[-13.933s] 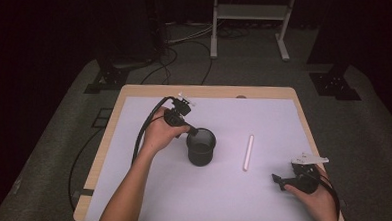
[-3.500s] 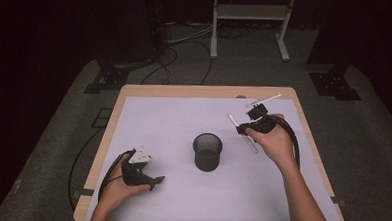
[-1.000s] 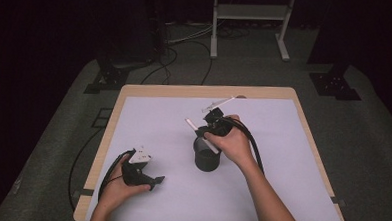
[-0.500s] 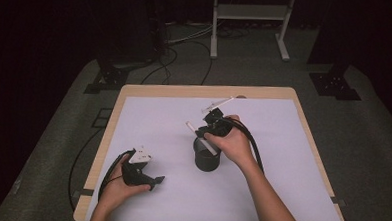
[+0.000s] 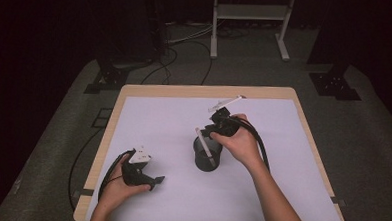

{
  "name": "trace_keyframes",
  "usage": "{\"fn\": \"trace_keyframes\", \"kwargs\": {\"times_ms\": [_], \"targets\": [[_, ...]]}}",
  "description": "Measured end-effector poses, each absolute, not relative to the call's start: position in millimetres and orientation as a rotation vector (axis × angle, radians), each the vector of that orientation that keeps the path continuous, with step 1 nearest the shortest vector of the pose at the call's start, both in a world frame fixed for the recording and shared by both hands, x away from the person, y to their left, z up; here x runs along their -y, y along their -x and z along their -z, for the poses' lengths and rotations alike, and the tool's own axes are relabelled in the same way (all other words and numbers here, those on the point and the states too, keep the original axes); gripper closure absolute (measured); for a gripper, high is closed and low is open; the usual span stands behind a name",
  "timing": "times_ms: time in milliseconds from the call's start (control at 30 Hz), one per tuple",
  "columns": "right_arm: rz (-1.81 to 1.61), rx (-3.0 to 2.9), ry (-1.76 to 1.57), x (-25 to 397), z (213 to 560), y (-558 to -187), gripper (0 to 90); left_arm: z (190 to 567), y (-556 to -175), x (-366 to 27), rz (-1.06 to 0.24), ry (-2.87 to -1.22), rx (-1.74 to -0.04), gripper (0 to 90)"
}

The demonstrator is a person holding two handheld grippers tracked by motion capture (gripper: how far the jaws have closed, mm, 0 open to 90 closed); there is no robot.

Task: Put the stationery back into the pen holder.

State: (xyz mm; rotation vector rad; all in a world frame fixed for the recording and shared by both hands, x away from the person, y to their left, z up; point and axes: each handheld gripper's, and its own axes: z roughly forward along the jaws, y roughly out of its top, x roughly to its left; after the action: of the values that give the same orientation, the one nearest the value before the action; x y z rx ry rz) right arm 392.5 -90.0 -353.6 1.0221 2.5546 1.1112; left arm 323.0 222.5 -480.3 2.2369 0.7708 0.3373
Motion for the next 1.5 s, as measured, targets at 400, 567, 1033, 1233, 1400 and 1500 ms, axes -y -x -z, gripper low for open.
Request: {"fn": "trace_keyframes", "kwargs": {"times_ms": [400,567,1033,1233,1400,1500], "targets": [[-1.102,-2.539,-1.05,122,356,-390,56.2,480,-323,-223,-0.334,-2.238,-0.772,3.2],[-1.115,-2.517,-1.058,134,358,-388,46.1,480,-323,-223,-0.334,-2.238,-0.772,3.2],[-1.119,-2.471,-1.04,169,373,-377,30.2,480,-323,-223,-0.335,-2.238,-0.772,3.2],[-1.099,-2.461,-1.039,186,383,-371,28.1,480,-323,-223,-0.335,-2.238,-0.771,3.2],[-1.094,-2.428,-1.058,201,390,-364,26.8,481,-323,-222,-0.333,-2.232,-0.776,3.2],[-1.102,-2.404,-1.07,209,394,-360,26.2,480,-323,-222,-0.336,-2.237,-0.771,3.2]]}}
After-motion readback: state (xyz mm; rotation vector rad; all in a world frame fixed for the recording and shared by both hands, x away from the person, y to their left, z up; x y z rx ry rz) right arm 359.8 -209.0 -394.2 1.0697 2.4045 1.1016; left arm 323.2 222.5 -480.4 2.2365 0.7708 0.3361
